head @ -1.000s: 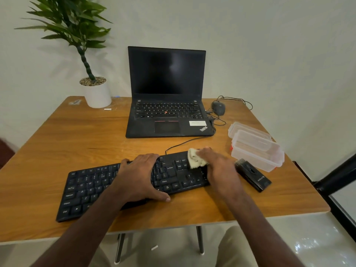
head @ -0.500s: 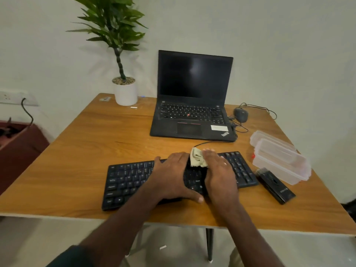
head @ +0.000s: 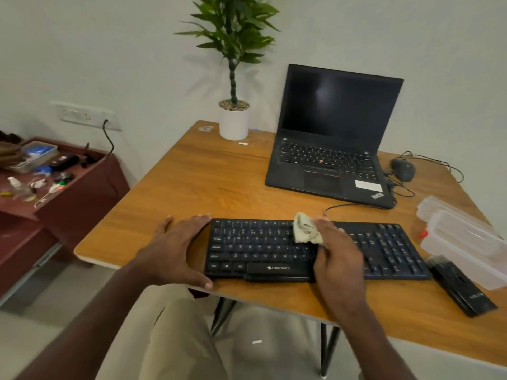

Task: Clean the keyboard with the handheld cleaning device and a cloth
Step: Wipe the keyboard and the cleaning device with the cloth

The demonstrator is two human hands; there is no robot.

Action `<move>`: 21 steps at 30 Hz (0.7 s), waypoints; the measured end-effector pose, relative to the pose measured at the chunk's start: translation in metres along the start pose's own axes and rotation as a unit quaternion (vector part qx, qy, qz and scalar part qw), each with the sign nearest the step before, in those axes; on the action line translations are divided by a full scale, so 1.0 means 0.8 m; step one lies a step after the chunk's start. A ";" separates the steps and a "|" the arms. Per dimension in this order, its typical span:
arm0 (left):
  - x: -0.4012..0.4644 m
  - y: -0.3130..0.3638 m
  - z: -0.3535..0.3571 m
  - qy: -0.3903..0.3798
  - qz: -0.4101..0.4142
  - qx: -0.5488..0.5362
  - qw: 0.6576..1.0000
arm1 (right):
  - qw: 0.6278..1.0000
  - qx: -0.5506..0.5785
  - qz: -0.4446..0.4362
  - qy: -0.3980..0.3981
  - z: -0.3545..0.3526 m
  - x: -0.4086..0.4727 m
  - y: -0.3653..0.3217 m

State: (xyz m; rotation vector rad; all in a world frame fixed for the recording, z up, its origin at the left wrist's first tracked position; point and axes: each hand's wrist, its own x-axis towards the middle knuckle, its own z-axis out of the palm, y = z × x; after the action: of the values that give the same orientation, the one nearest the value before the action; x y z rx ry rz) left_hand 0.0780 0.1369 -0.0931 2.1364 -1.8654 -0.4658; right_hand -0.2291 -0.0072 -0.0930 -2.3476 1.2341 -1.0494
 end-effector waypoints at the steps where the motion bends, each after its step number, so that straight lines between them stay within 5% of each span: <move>1: 0.001 0.000 0.000 0.001 0.002 -0.009 1.000 | 1.000 0.015 -0.015 -0.018 0.017 -0.005 -0.023; 10: 0.010 -0.001 -0.004 -0.006 0.017 -0.017 1.000 | 0.962 -0.029 -0.240 -0.128 0.113 -0.010 -0.132; 16: 0.020 -0.011 0.001 -0.010 0.021 0.026 0.999 | 0.916 0.033 -0.294 -0.271 0.092 -0.008 -0.108; 21: 0.021 -0.013 0.002 -0.016 0.020 0.021 0.999 | 0.909 0.026 -0.316 -0.270 0.075 -0.014 -0.090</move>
State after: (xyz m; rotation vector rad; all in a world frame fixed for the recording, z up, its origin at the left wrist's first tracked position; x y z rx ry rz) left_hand 0.0888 0.1215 -0.0997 2.1267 -1.9483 -0.4588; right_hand -0.1473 0.0397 -0.1001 -2.7836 0.2406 -0.4813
